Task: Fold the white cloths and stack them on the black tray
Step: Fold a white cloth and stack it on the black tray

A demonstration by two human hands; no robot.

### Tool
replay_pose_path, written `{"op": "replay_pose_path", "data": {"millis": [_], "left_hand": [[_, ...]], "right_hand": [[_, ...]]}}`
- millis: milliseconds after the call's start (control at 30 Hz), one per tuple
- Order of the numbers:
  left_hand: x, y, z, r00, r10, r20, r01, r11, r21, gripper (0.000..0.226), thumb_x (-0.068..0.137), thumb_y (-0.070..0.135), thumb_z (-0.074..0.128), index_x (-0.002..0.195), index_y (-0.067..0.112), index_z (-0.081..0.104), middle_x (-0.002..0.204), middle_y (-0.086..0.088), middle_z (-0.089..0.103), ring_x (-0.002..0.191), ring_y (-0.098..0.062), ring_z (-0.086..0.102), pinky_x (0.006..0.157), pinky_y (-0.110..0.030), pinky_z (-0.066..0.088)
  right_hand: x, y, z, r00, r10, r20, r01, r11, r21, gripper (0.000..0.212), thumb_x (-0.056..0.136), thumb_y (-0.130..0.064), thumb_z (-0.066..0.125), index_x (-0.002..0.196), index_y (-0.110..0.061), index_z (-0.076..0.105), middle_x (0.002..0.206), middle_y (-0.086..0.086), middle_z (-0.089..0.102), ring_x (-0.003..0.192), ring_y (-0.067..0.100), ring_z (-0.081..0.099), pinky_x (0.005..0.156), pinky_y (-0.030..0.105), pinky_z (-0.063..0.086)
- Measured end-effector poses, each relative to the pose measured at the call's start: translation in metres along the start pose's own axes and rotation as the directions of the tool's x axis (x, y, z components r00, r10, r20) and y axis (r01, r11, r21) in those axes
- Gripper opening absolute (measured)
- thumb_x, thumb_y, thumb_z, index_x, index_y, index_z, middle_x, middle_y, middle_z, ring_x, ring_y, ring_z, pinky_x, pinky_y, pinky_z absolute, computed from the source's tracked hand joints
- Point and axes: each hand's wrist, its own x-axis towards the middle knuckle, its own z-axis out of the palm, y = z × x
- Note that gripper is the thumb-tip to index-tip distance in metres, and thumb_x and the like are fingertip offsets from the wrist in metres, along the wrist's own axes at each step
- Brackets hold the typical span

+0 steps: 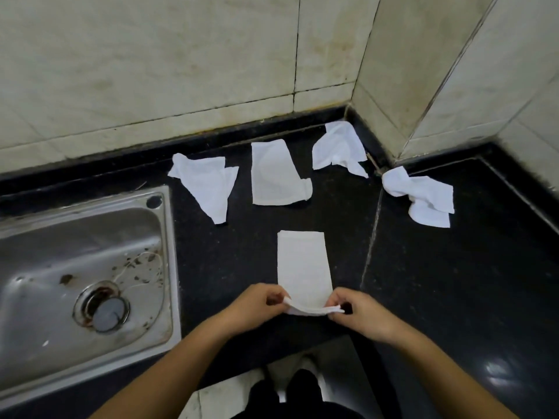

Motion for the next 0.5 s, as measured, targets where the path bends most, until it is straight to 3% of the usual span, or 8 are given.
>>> {"op": "replay_pose_path", "data": {"millis": [100,167,300,400,500], "left_hand": [[0.006,0.007,-0.012,1.0,0.007,-0.027,-0.008,0.999,-0.044,0.014,0.09,0.014,0.06,0.09,0.025,0.069,0.09,0.012,0.07,0.084,0.007,0.064,0.08,-0.012,0.048],[0.018,0.017,-0.026,0.995,0.02,-0.099,-0.027,0.998,-0.062,0.019,0.09,0.012,0.059,0.08,0.027,0.065,0.08,0.014,0.066,0.072,0.01,0.06,0.074,-0.011,0.045],[0.061,0.029,-0.05,0.962,-0.035,-0.27,0.038,0.999,0.004,0.022,0.089,0.016,0.06,0.069,0.023,0.056,0.071,0.006,0.059,0.072,-0.013,0.058,0.074,-0.028,0.046],[0.089,0.035,-0.057,0.935,-0.089,-0.344,0.139,0.982,0.124,0.013,0.09,0.021,0.058,0.078,0.014,0.055,0.071,0.007,0.052,0.071,-0.012,0.05,0.061,-0.02,0.039],[0.106,0.033,-0.055,0.918,-0.169,-0.36,0.245,0.953,0.177,0.013,0.091,0.024,0.055,0.081,0.015,0.052,0.073,0.008,0.049,0.078,-0.015,0.051,0.069,-0.025,0.039]], "right_hand": [[0.013,-0.009,-0.015,1.0,0.009,-0.026,-0.008,0.999,0.034,0.005,0.086,-0.016,0.066,0.09,-0.016,0.063,0.09,-0.004,0.065,0.08,0.003,0.058,0.073,0.014,0.045],[0.03,-0.015,-0.029,0.994,0.029,-0.101,-0.02,0.996,0.086,0.006,0.086,-0.022,0.067,0.089,-0.018,0.064,0.089,-0.002,0.064,0.081,0.008,0.058,0.074,0.019,0.044],[0.075,-0.027,-0.052,0.97,0.086,-0.229,-0.074,0.995,0.06,0.013,0.089,-0.026,0.061,0.09,-0.013,0.064,0.09,0.001,0.061,0.081,0.013,0.054,0.07,0.025,0.042],[0.103,-0.032,-0.057,0.946,0.141,-0.293,-0.141,0.99,0.019,0.012,0.091,-0.025,0.058,0.094,-0.014,0.061,0.089,-0.001,0.057,0.08,0.012,0.051,0.062,0.021,0.038],[0.12,-0.029,-0.053,0.929,0.181,-0.323,-0.192,0.981,-0.002,0.013,0.091,-0.023,0.056,0.098,-0.013,0.06,0.081,-0.004,0.054,0.076,0.011,0.051,0.063,0.021,0.041]]}}
